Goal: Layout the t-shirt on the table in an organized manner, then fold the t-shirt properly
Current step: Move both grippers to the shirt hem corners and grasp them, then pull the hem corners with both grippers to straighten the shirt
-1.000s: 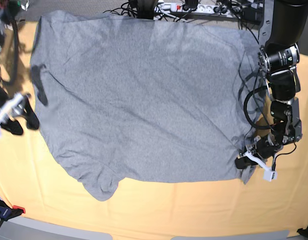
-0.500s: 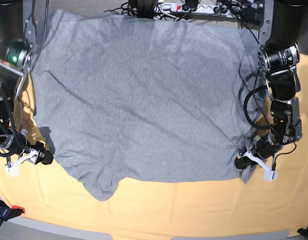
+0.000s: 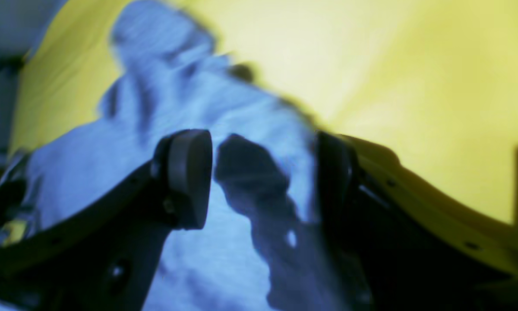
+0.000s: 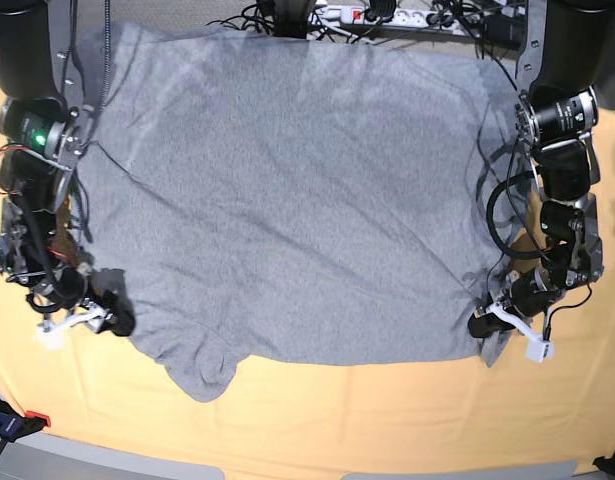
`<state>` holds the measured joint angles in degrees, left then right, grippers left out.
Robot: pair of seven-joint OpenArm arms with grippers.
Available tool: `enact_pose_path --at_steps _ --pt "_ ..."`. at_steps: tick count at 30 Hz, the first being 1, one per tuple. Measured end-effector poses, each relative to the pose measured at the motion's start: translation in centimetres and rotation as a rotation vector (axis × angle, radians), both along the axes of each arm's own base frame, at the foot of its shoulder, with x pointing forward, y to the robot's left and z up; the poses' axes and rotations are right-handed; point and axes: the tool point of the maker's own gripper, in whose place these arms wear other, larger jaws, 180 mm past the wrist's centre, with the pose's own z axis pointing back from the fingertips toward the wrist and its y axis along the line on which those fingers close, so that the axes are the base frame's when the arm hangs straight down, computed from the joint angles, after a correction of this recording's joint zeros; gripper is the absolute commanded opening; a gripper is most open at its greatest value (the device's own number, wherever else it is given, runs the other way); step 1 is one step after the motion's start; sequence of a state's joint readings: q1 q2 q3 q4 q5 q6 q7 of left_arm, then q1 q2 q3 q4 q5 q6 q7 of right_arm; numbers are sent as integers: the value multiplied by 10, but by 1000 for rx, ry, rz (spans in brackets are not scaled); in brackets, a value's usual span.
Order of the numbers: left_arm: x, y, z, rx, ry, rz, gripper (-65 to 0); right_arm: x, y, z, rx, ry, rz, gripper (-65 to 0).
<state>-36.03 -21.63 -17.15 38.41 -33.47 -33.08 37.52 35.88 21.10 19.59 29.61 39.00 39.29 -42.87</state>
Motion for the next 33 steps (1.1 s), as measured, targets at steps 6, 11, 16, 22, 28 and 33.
enact_pose_path --at_steps 6,11,16,22,28,33 --pt "0 4 2 3 -3 6 -650 2 3 -1 -18 -11 8 -337" --pt "0 4 1 3 -2 5 -650 2 -31 7 -100 -44 -34 -353" --pt "1 5 4 -12 -12 12 -650 6 -58 25 -149 -86 -68 -532" --pt "1 4 6 -25 -18 14 -650 4 -43 16 -130 -66 -44 -404" --pt "1 4 6 -24 -17 14 -650 4 -57 3 -166 -23 -143 -297" --pt "1 5 6 -23 -15 14 -650 -9 -43 -13 -130 -72 -142 -310"
